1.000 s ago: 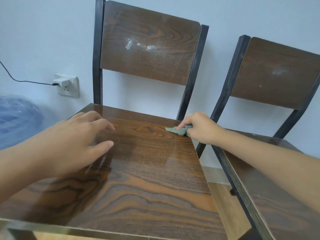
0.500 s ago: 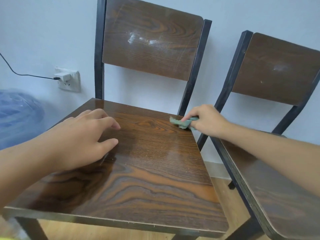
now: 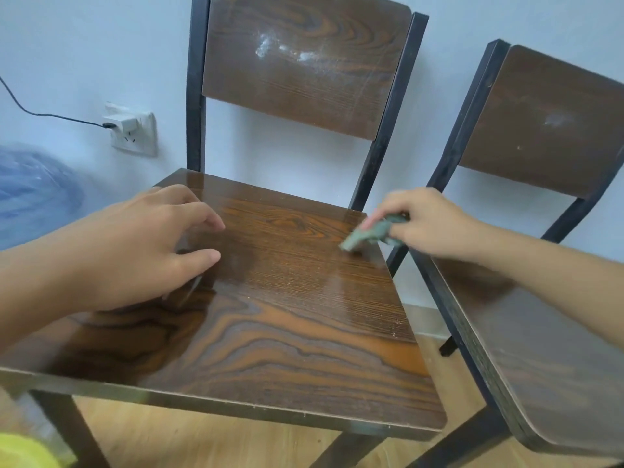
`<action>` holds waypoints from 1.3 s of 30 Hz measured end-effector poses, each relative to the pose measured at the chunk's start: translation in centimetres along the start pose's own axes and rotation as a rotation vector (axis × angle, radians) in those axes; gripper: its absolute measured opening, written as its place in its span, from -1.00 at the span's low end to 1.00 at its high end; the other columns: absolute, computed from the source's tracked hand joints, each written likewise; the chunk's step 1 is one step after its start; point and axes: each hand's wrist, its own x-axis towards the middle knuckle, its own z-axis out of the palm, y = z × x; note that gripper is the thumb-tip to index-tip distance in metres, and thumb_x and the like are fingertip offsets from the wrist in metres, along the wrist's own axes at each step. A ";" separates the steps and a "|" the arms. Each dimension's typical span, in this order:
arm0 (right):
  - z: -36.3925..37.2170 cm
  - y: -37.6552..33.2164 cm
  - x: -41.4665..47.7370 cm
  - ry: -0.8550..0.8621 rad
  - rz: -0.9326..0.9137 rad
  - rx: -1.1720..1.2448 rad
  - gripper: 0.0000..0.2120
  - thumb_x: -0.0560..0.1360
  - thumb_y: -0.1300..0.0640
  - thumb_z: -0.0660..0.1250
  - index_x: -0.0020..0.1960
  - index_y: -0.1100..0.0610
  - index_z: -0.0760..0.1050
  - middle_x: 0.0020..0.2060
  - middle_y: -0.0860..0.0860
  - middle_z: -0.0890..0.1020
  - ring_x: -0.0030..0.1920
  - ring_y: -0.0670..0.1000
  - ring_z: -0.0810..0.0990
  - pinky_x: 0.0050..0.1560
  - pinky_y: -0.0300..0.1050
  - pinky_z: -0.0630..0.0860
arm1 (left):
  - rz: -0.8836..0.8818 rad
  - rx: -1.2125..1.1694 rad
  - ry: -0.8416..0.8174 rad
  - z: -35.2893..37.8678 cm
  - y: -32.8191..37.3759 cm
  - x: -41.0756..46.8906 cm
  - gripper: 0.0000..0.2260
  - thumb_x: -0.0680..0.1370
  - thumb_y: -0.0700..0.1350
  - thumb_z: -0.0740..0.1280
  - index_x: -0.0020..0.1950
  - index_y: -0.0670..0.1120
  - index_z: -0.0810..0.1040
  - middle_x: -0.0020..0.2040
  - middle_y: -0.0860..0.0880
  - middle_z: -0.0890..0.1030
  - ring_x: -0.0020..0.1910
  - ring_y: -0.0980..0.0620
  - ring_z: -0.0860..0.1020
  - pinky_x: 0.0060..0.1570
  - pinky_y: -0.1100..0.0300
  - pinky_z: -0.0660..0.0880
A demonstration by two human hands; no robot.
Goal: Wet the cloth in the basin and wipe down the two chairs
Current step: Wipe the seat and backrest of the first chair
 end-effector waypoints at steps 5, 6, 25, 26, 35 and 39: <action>5.3 -1.7 5.0 0.062 0.057 0.000 -0.66 0.57 0.32 0.32 0.13 -0.03 0.72 0.01 -0.10 0.61 0.15 -0.03 0.53 0.15 -0.14 0.54 | -0.051 0.035 0.079 0.2 -0.1 -0.7 -0.56 0.38 0.37 0.08 0.14 0.28 0.52 0.12 0.16 0.48 0.22 0.00 0.47 0.12 -0.14 0.53; 5.8 -2.4 4.2 0.053 0.031 -0.001 -0.66 0.57 0.32 0.32 0.12 -0.05 0.73 -0.01 -0.12 0.60 0.12 -0.03 0.52 0.15 -0.13 0.53 | -0.061 0.042 0.087 0.1 -0.3 -0.8 -0.56 0.38 0.36 0.08 0.14 0.28 0.52 0.12 0.15 0.48 0.22 -0.02 0.47 0.11 -0.16 0.54; 2.0 -2.6 -3.6 0.035 0.063 0.063 -0.68 0.51 0.32 0.43 -0.01 -0.11 0.74 -0.15 -0.17 0.63 -0.15 -0.14 0.57 -0.26 -0.31 0.47 | 0.073 -0.040 0.115 0.9 1.7 -1.1 -0.67 0.42 0.39 0.14 0.12 0.37 0.47 0.05 0.23 0.43 0.06 0.07 0.46 0.03 -0.03 0.50; 2.8 -2.4 -3.3 0.031 0.077 0.036 -0.68 0.52 0.32 0.41 0.02 -0.09 0.74 -0.13 -0.17 0.61 -0.13 -0.15 0.55 -0.24 -0.37 0.42 | 0.101 -0.052 0.130 1.3 2.0 -1.3 -0.65 0.42 0.40 0.13 0.12 0.36 0.48 0.04 0.26 0.42 0.05 0.08 0.46 0.01 -0.04 0.52; 1.6 -6.3 -16.7 -0.157 -0.083 0.069 -0.61 0.43 0.44 0.41 -0.04 -0.04 0.76 -0.06 -0.13 0.68 0.03 -0.08 0.66 -0.07 -0.15 0.64 | 0.213 -0.174 0.092 1.4 3.1 -2.1 -0.61 0.40 0.54 0.09 0.11 0.47 0.46 0.05 0.22 0.45 0.15 -0.11 0.51 -0.02 -0.27 0.55; -0.7 -6.9 -16.0 -0.257 0.014 0.283 -0.65 0.44 0.46 0.44 -0.11 0.01 0.77 -0.13 -0.02 0.72 -0.12 0.06 0.70 -0.15 0.08 0.68 | 0.224 -0.132 0.028 1.7 3.8 -2.2 -0.63 0.38 0.57 0.01 0.09 0.54 0.39 0.09 0.19 0.44 0.15 -0.05 0.50 0.03 -0.20 0.57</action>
